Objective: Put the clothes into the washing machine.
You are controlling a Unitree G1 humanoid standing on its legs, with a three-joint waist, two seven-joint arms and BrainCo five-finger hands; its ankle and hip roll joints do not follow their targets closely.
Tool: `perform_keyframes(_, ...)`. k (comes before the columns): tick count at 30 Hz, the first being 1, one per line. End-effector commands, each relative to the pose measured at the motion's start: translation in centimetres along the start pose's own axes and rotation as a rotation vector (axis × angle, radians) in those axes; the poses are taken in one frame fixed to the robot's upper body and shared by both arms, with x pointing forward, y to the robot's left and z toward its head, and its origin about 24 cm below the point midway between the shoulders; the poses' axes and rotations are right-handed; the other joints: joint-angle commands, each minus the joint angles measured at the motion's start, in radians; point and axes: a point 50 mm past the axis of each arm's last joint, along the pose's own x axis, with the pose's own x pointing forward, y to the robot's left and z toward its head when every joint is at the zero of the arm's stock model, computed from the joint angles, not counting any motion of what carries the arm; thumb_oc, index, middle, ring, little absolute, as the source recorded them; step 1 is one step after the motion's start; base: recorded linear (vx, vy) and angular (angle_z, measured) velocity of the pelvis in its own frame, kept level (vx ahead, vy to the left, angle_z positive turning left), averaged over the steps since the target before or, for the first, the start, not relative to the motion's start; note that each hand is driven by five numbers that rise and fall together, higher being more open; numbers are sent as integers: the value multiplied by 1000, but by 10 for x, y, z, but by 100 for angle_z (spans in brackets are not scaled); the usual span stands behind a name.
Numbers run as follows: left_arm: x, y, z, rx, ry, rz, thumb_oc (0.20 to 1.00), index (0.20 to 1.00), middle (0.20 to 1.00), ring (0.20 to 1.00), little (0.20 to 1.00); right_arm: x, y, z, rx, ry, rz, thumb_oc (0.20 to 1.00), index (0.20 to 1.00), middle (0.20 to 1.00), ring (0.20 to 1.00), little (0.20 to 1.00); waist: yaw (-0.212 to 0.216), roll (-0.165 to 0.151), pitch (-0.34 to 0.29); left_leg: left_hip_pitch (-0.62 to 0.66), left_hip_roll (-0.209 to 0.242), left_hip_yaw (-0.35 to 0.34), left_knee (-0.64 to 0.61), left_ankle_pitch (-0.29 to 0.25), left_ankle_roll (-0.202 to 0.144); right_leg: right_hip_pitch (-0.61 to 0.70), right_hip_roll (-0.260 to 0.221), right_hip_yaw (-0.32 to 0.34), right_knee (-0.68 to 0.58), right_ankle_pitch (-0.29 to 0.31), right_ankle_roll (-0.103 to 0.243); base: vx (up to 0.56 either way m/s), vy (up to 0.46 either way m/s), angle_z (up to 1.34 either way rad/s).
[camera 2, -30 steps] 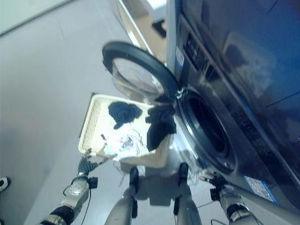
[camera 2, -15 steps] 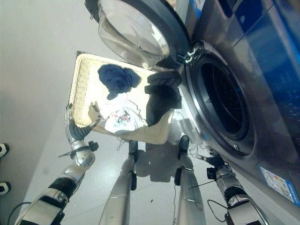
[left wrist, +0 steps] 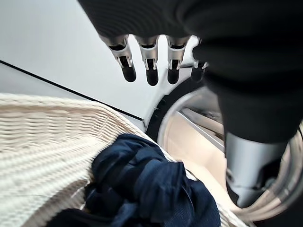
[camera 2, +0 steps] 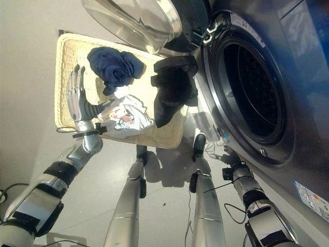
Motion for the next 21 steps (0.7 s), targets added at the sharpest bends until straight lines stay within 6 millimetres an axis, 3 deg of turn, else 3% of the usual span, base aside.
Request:
perform_keyframes(1,20,19,-8,47,6,85,1000,1000,1000,1000,1000,-5,-5,-14,-17,27,4,1000,1000,1000,1000,1000,9,-33,-23,-46,-100,26,97,-41,80,17,76,-38,26,-14,59,0,0,0)
perform_keyframes(7,48,30,-9,62,46,116,1000,1000,1000,1000,1000,-2,-2,-7,-28,15,20,1000,1000,1000,1000,1000,-8,-50,-23,-74,-100,21,100,-35,75,-5,91,-34,21,-6,57,0,0,-1)
perform_keyframes(21,72,42,-27,167,185,73,1000,1000,1000,1000,1000,1,4,8,-53,-29,55,1000,1000,1000,1000,1000,-36,-82,-23,-106,-86,17,85,-28,65,-34,112,-25,5,1,59,-3,19,-1)
